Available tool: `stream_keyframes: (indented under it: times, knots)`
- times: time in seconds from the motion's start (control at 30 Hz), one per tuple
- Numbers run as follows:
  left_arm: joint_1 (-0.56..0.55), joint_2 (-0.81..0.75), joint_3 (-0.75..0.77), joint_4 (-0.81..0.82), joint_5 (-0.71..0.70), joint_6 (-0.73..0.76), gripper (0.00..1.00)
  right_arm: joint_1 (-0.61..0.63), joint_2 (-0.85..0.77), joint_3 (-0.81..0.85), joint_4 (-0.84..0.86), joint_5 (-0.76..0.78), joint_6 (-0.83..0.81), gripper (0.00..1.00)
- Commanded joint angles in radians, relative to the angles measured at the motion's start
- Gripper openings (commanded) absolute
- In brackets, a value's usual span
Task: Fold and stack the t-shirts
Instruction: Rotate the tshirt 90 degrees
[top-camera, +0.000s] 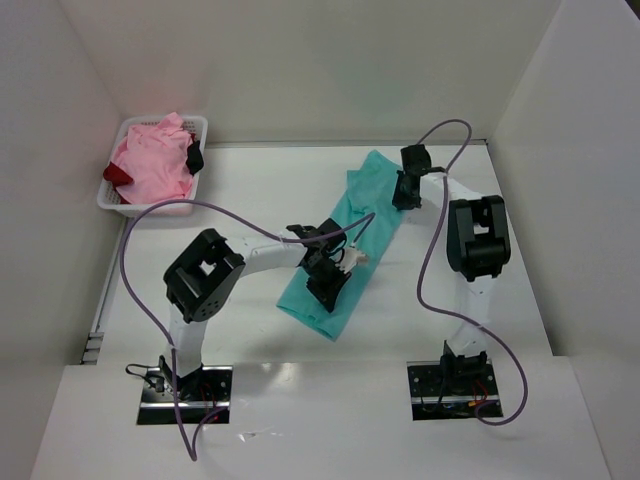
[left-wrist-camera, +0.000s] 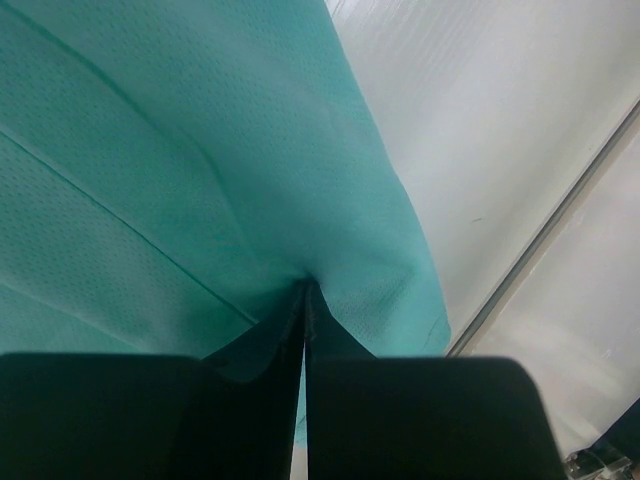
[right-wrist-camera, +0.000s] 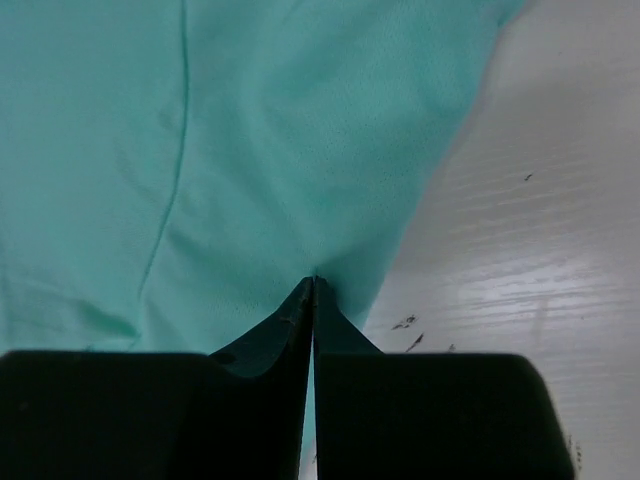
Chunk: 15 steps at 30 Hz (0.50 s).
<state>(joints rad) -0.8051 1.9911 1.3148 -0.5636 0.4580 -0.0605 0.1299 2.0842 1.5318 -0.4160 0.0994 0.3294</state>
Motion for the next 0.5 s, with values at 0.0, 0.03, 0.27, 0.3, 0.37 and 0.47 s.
stream_keyframes:
  times: [0.0, 0.03, 0.27, 0.3, 0.37, 0.47]
  knots:
    - [-0.008, 0.049, 0.015, 0.083, -0.015, 0.01, 0.08, -0.007, 0.045, 0.033, 0.023, 0.017, 0.014, 0.04]
    - [-0.008, 0.049, 0.015, 0.083, -0.015, 0.024, 0.08, -0.007, 0.062, 0.066, 0.014, 0.017, 0.014, 0.04]
    - [-0.037, 0.1, 0.043, 0.083, 0.011, 0.051, 0.09, -0.007, 0.191, 0.214, -0.021, 0.028, -0.004, 0.04]
    - [-0.051, 0.1, 0.052, 0.083, 0.011, 0.051, 0.09, -0.007, 0.218, 0.238, -0.038, 0.017, -0.004, 0.04]
    - [-0.065, 0.11, 0.066, 0.083, 0.021, 0.051, 0.09, 0.003, 0.238, 0.292, -0.038, 0.005, -0.004, 0.04]
    - [-0.074, 0.12, 0.08, 0.083, 0.042, 0.051, 0.09, 0.014, 0.28, 0.361, -0.049, -0.007, -0.004, 0.04]
